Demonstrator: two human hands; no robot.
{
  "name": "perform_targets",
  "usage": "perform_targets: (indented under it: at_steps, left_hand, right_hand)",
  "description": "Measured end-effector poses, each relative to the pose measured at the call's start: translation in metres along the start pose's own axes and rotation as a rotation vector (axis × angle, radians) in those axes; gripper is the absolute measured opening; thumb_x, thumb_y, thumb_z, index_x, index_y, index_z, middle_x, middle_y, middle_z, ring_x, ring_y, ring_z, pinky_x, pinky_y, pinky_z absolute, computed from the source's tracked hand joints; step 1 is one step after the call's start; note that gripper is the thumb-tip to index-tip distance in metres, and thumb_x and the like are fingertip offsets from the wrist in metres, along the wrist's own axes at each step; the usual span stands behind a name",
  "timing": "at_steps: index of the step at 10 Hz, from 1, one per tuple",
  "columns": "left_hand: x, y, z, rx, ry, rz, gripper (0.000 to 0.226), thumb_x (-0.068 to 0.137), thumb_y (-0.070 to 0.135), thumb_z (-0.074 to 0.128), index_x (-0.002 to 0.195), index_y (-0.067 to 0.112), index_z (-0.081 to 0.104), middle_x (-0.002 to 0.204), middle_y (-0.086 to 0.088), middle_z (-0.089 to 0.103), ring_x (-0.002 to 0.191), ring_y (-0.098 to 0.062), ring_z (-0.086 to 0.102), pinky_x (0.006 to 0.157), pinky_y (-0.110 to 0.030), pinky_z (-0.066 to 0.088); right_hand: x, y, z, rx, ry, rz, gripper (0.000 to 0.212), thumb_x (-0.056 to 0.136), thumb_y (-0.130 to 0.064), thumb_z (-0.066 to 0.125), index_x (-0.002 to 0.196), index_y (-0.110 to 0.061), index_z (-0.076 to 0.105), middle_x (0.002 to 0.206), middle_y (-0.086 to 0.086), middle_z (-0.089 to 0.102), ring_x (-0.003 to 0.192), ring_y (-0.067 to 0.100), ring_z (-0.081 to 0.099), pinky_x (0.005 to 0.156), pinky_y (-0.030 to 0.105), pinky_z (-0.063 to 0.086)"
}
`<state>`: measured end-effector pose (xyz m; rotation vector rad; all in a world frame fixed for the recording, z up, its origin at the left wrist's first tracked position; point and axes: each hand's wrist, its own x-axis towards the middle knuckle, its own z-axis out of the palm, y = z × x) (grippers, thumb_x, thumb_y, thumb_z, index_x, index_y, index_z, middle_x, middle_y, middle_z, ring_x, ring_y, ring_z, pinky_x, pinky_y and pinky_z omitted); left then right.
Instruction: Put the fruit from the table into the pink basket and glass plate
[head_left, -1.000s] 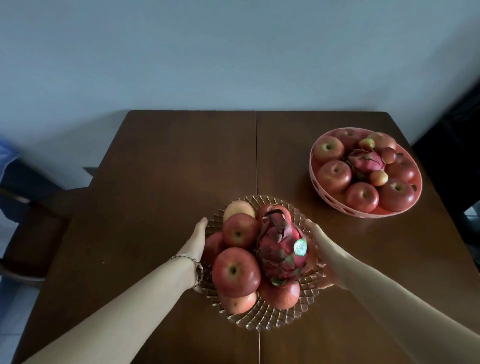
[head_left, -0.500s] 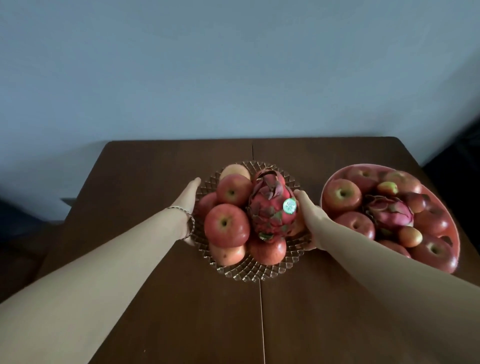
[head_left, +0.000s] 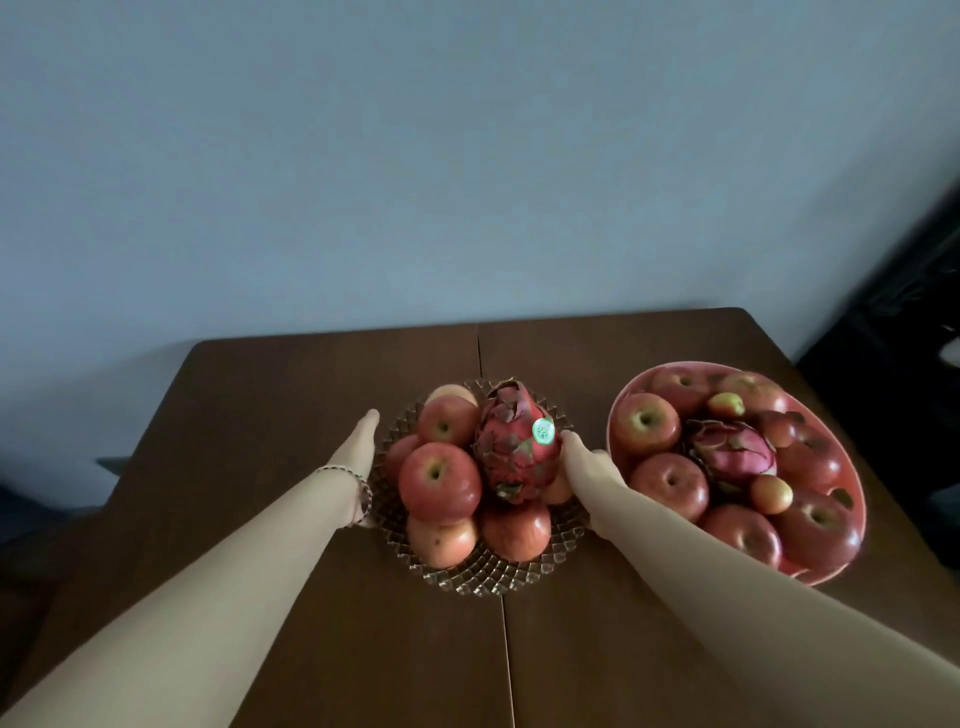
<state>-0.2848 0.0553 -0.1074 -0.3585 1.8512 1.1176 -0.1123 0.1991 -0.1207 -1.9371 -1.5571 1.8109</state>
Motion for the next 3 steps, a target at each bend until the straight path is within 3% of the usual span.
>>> perform_targets:
  at_steps: [1,2,3]
  left_hand:
    - [-0.025,0.010,-0.004,0.190,0.182,0.167,0.063,0.089,0.051,0.041,0.134,0.007,0.045,0.135,-0.016,0.049,0.120,-0.036,0.049,0.099,-0.047,0.041]
    - [-0.054,0.024,-0.006,0.407,0.238,0.354,0.042,0.090,0.030,0.045,0.118,0.000,0.056,0.119,-0.019,0.060,0.107,-0.034,0.060,0.098,-0.044,0.047]
    - [-0.105,0.027,-0.004,0.677,0.192,0.491,0.034,0.088,0.027,0.044,0.095,0.001,0.064,0.094,-0.015,0.070,0.085,-0.029,0.068,0.079,-0.034,0.055]
  right_hand:
    - [-0.021,-0.007,-0.008,-0.239,0.000,-0.122,0.052,0.092,-0.038,0.037,0.129,-0.002,0.045,0.110,0.014,0.057,0.100,0.029,0.055,0.083,0.031,0.044]
    - [-0.054,-0.023,-0.022,-0.680,-0.114,-0.273,0.025,0.093,-0.011,0.041,0.110,0.000,0.056,0.068,0.001,0.042,0.071,0.021,0.046,0.041,0.016,0.039]
    - [-0.104,-0.038,-0.040,-0.939,-0.165,-0.463,0.021,0.091,-0.002,0.041,0.094,0.003,0.061,0.080,0.007,0.055,0.083,0.027,0.056,0.043,0.018,0.039]
